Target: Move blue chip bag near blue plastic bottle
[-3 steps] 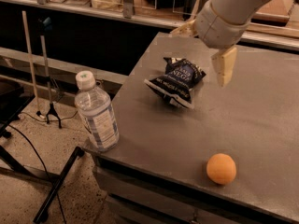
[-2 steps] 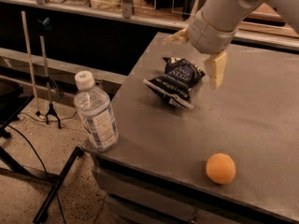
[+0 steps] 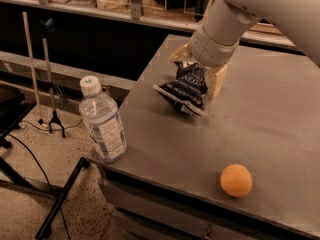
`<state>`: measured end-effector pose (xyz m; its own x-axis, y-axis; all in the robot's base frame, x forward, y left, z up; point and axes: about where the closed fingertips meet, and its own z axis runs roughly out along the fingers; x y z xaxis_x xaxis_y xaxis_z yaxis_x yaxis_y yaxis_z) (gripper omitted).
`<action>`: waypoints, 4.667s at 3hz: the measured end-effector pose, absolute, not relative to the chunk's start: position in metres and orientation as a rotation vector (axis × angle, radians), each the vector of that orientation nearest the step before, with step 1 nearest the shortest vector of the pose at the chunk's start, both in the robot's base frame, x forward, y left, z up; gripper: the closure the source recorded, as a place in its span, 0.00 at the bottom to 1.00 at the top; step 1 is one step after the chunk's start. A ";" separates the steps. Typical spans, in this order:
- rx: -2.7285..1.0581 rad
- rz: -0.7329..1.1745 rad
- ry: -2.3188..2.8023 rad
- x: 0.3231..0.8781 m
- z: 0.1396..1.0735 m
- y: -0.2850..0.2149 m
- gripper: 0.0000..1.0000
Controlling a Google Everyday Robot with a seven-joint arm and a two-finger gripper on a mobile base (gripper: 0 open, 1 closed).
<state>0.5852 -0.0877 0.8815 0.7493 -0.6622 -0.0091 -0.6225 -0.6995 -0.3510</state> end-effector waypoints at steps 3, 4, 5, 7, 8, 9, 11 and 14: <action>-2.565 -0.322 0.996 0.555 0.926 -0.070 0.90; -2.559 -0.335 1.025 0.552 0.937 -0.066 1.00; -2.504 -0.352 1.028 0.554 0.958 -0.064 1.00; -2.446 -0.380 0.986 0.535 0.972 -0.061 1.00; -2.458 -0.393 0.971 0.520 0.966 -0.056 1.00; -2.488 -0.389 0.958 0.506 0.953 -0.048 1.00; -2.545 -0.375 0.897 0.485 0.937 -0.027 1.00; -2.585 -0.355 0.852 0.476 0.918 0.000 1.00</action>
Offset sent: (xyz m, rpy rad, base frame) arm -0.0373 0.0172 0.0499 0.0078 -0.1362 -0.0363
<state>0.4760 -0.0003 0.9181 0.7828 -0.6117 0.1140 -0.5119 -0.7373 -0.4409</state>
